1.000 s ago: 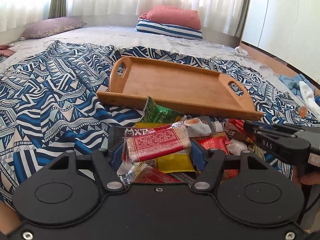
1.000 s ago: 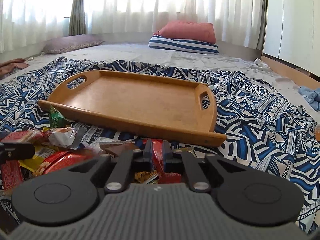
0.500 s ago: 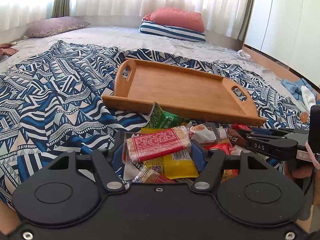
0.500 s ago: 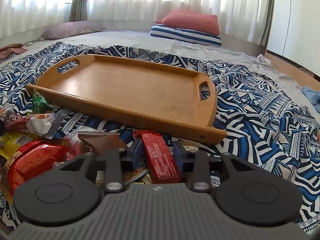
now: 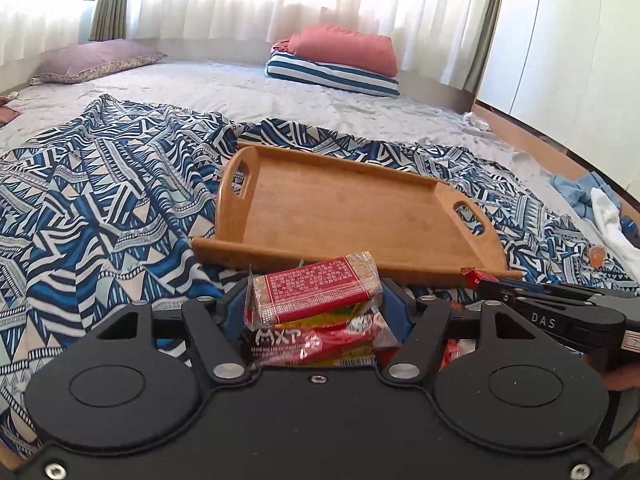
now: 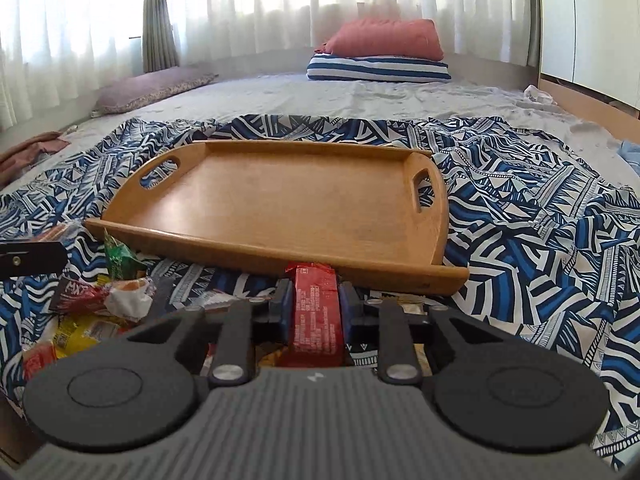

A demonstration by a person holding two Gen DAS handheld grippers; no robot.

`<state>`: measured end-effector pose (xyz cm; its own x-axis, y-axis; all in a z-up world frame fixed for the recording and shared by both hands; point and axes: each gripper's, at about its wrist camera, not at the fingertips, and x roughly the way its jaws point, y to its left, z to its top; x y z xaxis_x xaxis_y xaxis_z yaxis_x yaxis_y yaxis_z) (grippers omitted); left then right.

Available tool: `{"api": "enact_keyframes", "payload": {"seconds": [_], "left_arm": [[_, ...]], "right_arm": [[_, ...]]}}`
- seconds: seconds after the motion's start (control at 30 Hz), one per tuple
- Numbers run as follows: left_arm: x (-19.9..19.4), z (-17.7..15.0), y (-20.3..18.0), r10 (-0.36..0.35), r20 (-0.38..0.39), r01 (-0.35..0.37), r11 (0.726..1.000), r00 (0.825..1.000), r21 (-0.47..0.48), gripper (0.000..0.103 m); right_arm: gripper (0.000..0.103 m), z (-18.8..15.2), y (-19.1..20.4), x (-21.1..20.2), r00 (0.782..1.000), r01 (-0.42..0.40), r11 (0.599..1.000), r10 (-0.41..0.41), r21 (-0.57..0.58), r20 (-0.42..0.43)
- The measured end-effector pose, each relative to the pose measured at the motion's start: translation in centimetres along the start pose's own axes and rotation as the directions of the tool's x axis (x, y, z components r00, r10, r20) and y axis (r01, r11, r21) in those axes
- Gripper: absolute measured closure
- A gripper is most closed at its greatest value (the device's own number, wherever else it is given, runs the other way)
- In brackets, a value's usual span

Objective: Organize snacks
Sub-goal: 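Carry both snacks onto the wooden tray and open both tools to release them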

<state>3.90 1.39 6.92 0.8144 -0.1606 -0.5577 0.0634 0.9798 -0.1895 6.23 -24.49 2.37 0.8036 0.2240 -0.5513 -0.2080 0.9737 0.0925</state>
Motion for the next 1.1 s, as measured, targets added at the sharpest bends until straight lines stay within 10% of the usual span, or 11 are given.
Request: {"api": "enact_keyframes", "payload": {"seconds": [0.7, 1.1], "left_arm": [[11.6, 12.7, -1.0, -0.086, -0.2, 0.087, 0.996, 0.976, -0.005, 0.038], [18.4, 11.3, -2.2, -0.033, -0.24, 0.037, 0.999, 0.97, 0.009, 0.038]], "right_arm": [[0.075, 11.6, -3.0, 5.4, 0.994, -0.017, 0.984, 0.036, 0.175, -0.106], [0.075, 11.4, -3.2, 10.8, 0.984, 0.046, 0.975, -0.006, 0.216, -0.181]]}}
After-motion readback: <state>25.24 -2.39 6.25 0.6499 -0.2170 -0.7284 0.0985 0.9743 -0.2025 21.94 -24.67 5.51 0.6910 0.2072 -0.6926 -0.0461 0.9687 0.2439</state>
